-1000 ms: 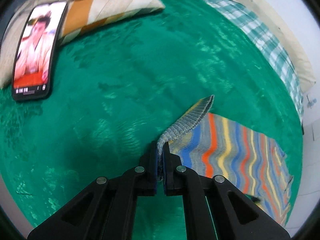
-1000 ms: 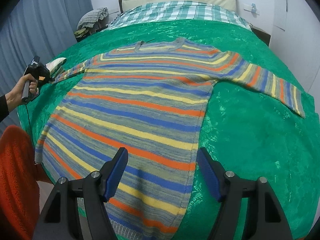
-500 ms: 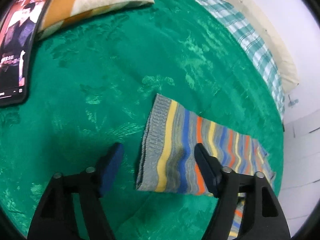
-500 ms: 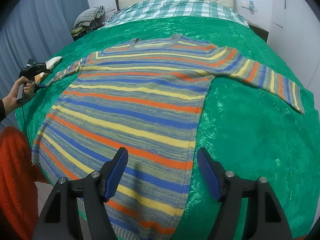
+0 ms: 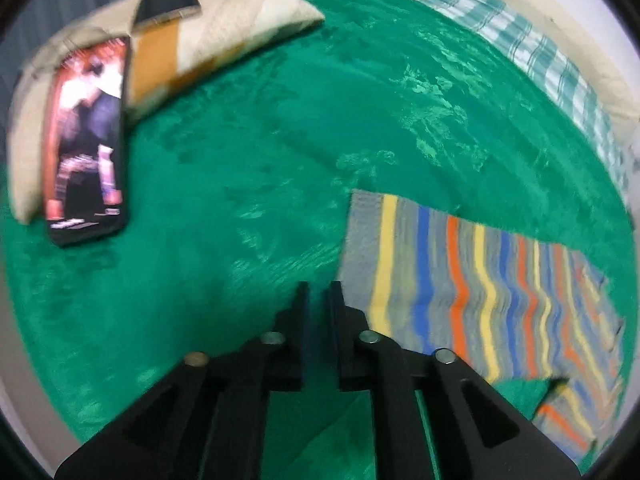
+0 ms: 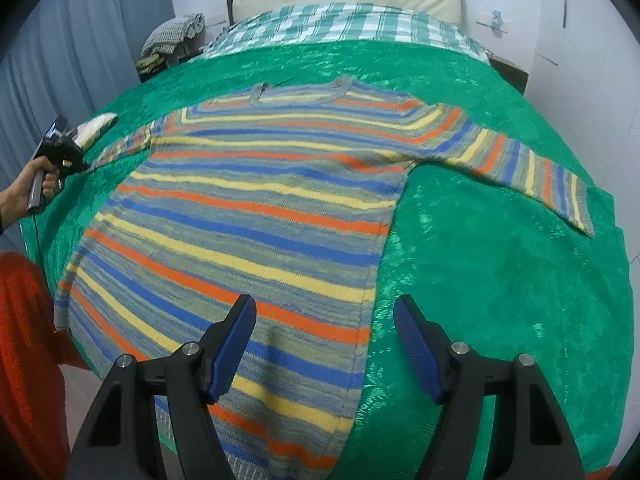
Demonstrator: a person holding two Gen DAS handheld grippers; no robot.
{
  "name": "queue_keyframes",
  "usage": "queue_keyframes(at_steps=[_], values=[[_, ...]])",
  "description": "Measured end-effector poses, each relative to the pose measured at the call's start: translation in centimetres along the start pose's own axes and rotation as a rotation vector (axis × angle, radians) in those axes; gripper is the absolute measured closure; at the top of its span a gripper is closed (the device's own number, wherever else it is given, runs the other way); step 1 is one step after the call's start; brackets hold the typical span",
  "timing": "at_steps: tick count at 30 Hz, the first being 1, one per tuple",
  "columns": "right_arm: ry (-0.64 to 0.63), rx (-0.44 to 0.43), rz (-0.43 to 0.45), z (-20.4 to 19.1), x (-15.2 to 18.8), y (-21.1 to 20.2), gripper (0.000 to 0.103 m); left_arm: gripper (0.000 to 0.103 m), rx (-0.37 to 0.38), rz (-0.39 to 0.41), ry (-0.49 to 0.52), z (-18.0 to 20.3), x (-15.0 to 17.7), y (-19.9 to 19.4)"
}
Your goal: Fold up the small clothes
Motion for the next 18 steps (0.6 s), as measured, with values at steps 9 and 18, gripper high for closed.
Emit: queue_keyframes(at_steps=[9,18], values=[[0.170,0.058,-0.023,4.1,-0.1,0.0,0.013,0.017,0.228,0.047,0.144,3.5,10.7,-7.9],[0.219,0.102,-0.021,5.2,-0.1,0.0,0.013,0.016,0.298,0.010,0.378,9.7,17.8,-8.0]])
Point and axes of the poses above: each gripper's, at about its wrist camera, not at the fingertips, and y roughly the way its jaws point, z to its right, x to its underside, the point moved 3 cm from there along y, roughly the way its jaws point, and after that the axes turned 11 degrees about x, right-handed, at the moved point
